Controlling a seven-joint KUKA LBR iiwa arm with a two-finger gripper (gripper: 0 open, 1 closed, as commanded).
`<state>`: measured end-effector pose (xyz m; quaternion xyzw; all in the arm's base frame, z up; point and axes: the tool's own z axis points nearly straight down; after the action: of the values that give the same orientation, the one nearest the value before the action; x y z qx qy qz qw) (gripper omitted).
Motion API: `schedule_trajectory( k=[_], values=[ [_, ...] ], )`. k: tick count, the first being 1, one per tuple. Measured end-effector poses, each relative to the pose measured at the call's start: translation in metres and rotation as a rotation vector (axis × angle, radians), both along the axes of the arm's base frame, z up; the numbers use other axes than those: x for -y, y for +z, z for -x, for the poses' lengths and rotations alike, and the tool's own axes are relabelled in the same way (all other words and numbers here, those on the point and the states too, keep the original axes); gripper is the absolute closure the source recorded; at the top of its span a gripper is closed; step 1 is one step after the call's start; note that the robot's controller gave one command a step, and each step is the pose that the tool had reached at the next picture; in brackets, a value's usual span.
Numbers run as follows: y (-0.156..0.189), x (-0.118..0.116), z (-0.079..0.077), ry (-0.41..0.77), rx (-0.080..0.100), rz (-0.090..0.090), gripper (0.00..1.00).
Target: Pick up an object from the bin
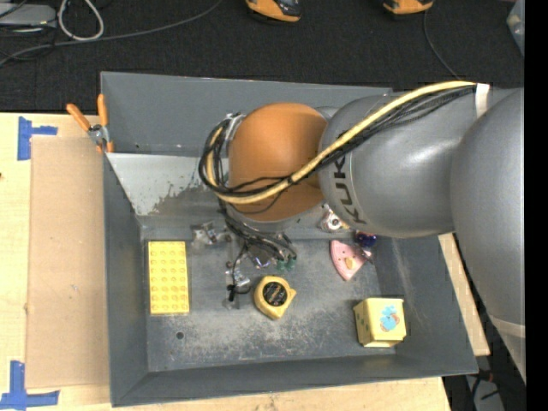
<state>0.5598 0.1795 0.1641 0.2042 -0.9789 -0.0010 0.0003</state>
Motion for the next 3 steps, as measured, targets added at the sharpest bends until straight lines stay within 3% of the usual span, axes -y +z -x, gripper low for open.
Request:
schedule_trajectory(
  k=[1,2,3],
  values=[
    [0.044,0.067,-0.046,-0.009,0.000,-0.001,0.00],
    [0.009,0.011,-0.057,0.003,0.000,-0.005,0.00],
    [-0.007,0.008,-0.050,-0.041,0.007,-0.002,0.00]
  ],
)
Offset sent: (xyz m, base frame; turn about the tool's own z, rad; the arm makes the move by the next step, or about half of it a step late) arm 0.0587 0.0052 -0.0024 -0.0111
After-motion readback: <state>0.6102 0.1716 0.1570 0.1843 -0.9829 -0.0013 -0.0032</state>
